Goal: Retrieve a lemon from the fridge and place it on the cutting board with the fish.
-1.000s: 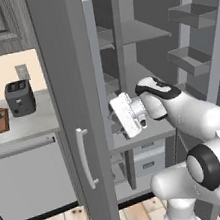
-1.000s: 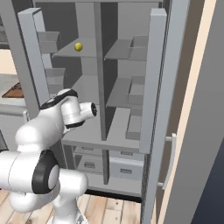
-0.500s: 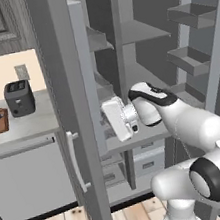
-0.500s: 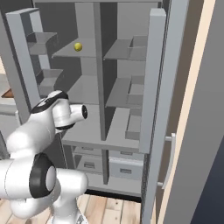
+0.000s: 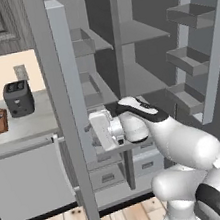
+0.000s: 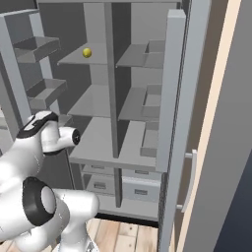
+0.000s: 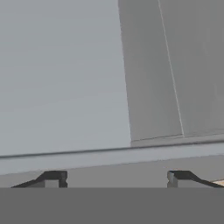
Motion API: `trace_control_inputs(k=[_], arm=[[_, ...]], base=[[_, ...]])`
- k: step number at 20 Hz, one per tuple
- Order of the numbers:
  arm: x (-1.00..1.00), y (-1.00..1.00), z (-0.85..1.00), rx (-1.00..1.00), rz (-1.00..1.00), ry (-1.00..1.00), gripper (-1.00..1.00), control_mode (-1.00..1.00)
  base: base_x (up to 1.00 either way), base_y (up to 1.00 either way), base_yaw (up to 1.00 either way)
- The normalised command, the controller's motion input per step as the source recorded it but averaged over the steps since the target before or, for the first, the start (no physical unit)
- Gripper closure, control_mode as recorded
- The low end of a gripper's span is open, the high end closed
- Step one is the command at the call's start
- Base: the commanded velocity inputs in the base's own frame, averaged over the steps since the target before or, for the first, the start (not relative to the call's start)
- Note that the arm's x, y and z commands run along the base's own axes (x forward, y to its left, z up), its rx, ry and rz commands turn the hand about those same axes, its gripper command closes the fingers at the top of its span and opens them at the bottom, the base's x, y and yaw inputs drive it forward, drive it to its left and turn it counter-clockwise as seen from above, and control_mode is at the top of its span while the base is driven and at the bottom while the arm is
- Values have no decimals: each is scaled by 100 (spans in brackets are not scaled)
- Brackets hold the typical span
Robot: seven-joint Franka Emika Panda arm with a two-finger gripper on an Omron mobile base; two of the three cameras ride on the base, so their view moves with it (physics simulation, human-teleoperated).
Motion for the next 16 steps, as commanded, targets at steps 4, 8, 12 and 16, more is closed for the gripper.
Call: trace_control_inputs(k=[4, 8, 12, 16], arm=[[-1, 40, 2, 0, -1, -10, -100, -100], [-3, -8, 36, -9, 0, 0, -100, -100], [-17, -66, 47, -17, 0, 2, -100, -100], [-10, -92, 32, -28, 0, 1, -100, -100]], base=[[0, 0, 0], [0, 0, 0], [0, 0, 0], [0, 0, 0]])
